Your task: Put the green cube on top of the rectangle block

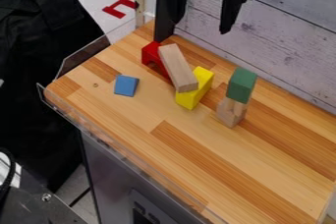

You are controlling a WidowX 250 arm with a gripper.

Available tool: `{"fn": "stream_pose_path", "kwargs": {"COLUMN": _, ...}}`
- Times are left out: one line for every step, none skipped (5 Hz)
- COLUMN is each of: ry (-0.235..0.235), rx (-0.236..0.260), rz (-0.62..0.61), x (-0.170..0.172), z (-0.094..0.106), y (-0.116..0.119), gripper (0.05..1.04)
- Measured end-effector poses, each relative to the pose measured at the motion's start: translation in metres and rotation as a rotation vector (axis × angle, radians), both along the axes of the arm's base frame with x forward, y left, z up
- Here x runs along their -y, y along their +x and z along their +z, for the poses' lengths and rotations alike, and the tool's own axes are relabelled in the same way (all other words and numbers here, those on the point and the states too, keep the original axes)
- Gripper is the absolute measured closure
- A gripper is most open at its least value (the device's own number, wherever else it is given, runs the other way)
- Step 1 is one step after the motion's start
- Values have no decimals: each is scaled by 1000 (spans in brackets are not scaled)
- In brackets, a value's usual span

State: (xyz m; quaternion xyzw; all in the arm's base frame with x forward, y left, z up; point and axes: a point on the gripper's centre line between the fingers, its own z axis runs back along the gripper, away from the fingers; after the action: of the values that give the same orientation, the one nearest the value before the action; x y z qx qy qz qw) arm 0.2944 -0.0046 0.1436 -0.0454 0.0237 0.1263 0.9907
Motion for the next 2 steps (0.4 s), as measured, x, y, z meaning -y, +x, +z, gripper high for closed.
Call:
{"fn": "stream_pose_path", "kwargs": {"ry": -1, "rx": -38, "rz": 0, "x": 1, "z": -11, "y": -2, "gripper": 84}}
{"fn": "stream_pose_path", "kwargs": {"ry": 44, "rx": -22, "rz": -1, "x": -1, "z": -3, "y": 5, "gripper": 84}}
